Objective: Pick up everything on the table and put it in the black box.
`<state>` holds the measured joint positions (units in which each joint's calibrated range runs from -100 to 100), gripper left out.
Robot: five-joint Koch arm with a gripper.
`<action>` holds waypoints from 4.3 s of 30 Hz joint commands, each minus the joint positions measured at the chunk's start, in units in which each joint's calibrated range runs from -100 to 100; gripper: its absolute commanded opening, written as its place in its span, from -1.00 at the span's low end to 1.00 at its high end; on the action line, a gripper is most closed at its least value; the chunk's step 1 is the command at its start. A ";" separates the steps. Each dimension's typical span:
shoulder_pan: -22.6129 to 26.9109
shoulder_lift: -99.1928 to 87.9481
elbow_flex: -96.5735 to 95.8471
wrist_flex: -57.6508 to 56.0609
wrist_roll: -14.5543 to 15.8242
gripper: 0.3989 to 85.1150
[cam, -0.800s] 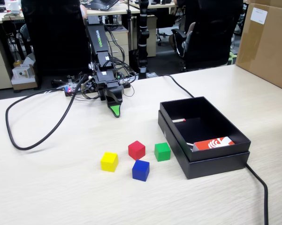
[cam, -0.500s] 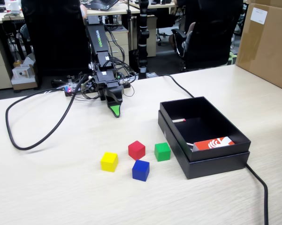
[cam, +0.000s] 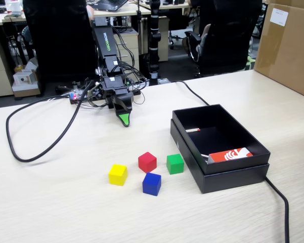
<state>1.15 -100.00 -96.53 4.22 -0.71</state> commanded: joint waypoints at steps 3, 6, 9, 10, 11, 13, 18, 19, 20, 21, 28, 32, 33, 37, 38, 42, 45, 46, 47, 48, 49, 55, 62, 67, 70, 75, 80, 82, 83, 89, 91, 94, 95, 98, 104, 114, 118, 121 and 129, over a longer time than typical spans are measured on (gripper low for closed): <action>0.00 0.11 -0.30 -4.00 -0.15 0.18; 0.00 0.11 -0.30 -4.00 -0.15 0.18; 0.00 0.00 -0.30 -4.00 -0.15 0.18; 0.00 0.00 -0.30 -4.00 -0.15 0.18; 0.00 0.11 -0.30 -4.00 -0.15 0.18; 0.00 0.00 -0.30 -4.00 -0.20 0.18; 0.00 0.00 -0.30 -3.92 -0.15 0.18; 0.00 0.00 -0.30 -4.00 -0.15 0.18; 0.00 0.11 -0.30 -4.00 -0.15 0.18; 0.00 0.11 -0.30 -4.00 -0.15 0.18; 0.00 0.11 -0.30 -4.00 -0.15 0.18; 0.00 0.11 -0.30 -4.00 -0.15 0.18; 0.00 0.11 -0.30 -3.92 -0.15 0.18; 0.05 0.00 -0.30 -4.00 -0.29 0.18; 0.05 0.11 -0.30 -3.92 -0.24 0.18; 0.05 0.11 -0.30 -4.00 -0.24 0.18; 0.00 0.11 -0.20 -4.00 -0.29 0.18; -0.15 0.23 -0.02 -3.92 -0.29 0.18; -0.20 0.23 0.07 -4.00 -0.29 0.18; -0.20 0.23 0.16 -4.00 -0.29 0.18; -0.05 0.23 0.52 -4.44 -0.05 0.18; -0.10 3.33 14.03 -19.21 1.81 0.10; -1.47 21.11 45.04 -40.38 2.93 0.11; -3.17 40.05 67.43 -50.14 2.83 0.11; -4.74 55.77 83.29 -56.19 2.83 0.11; -6.74 75.39 99.52 -57.14 1.90 0.11; -7.81 91.22 112.22 -57.14 1.37 0.11; -7.91 96.84 116.02 -57.14 1.22 0.11; -7.91 99.37 117.84 -57.14 1.27 0.11; -7.13 110.38 126.18 -57.14 1.32 0.09; -7.03 111.88 126.99 -57.14 1.37 0.05; -7.13 113.83 126.81 -57.14 1.37 0.05; -7.23 114.29 126.54 -57.14 1.37 0.05; -7.37 115.55 126.36 -57.22 1.37 -0.03; -7.72 116.35 126.36 -58.35 1.51 -0.56; -4.05 86.86 123.91 -64.48 2.15 -0.74; 1.95 75.50 122.01 -65.77 3.03 -0.74; 6.74 73.78 122.73 -66.03 4.49 -0.74; 14.11 89.50 126.27 -66.03 7.57 -0.74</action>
<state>14.63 -10.81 24.33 -61.67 6.42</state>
